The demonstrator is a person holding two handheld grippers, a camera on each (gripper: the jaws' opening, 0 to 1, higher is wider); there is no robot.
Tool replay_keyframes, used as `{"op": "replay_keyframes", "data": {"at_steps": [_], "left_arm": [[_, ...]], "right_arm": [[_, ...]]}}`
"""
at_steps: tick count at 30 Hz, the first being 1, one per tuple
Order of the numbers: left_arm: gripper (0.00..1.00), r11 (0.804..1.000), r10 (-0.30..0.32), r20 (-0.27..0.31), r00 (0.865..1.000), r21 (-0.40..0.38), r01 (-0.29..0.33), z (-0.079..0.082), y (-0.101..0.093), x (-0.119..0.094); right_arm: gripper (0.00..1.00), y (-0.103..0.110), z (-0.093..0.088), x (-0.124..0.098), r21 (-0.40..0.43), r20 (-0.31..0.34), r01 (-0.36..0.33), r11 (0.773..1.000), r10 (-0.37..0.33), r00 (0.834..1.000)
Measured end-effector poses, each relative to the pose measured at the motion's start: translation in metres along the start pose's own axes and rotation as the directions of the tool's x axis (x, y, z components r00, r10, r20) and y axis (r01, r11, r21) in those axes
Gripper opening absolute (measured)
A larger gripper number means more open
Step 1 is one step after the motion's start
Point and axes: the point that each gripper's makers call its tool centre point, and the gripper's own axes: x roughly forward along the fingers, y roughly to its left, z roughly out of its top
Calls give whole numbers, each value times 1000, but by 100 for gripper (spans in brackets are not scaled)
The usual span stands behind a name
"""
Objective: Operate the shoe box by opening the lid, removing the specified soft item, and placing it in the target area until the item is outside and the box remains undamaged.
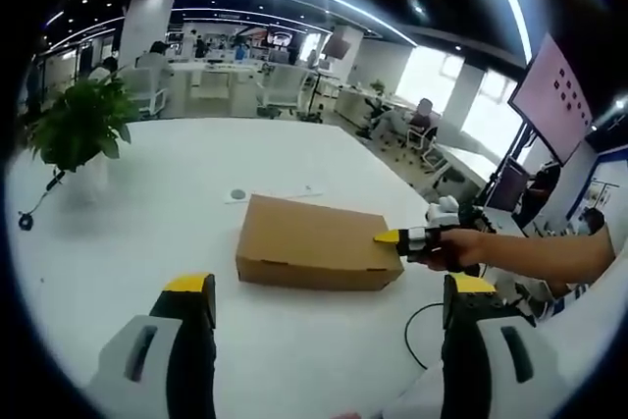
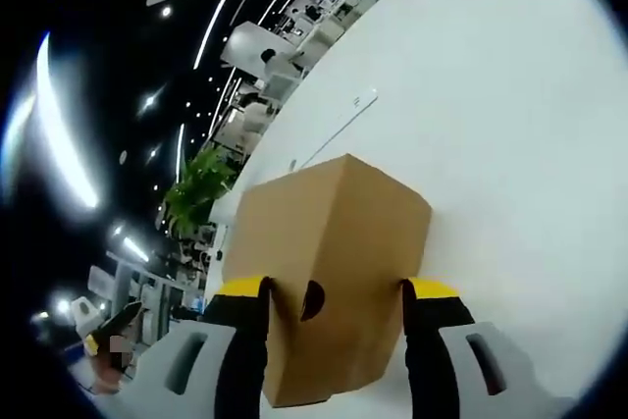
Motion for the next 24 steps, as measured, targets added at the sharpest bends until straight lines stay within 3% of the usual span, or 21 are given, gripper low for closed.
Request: {"op": "replay_keyframes", "data": {"at_steps": [4, 9, 13, 17, 24], "left_arm": [[98, 1000, -8, 2, 1000, 1, 8, 1, -3, 3], [98, 1000, -13, 4, 1000, -5, 13, -1, -4, 4], [98, 1000, -13, 3, 1000, -10, 14, -3, -3, 4], [98, 1000, -13, 4, 1000, -12, 13, -4, -2, 3], [97, 1000, -17, 15, 1000, -19, 17, -1, -1, 3]], "right_arm": [[54, 5, -2, -1, -3, -2, 2, 1000, -2, 1000], [52, -7, 6, -1, -9, -7, 7, 1000, -7, 1000], [50, 3, 0, -5, -16, -11, 6, 1000, -6, 1000], [47, -4, 4, -6, -2, -7, -6, 1000, 6, 1000], [39, 5, -1, -13, 23, 7, -27, 999, 26, 1000]]}}
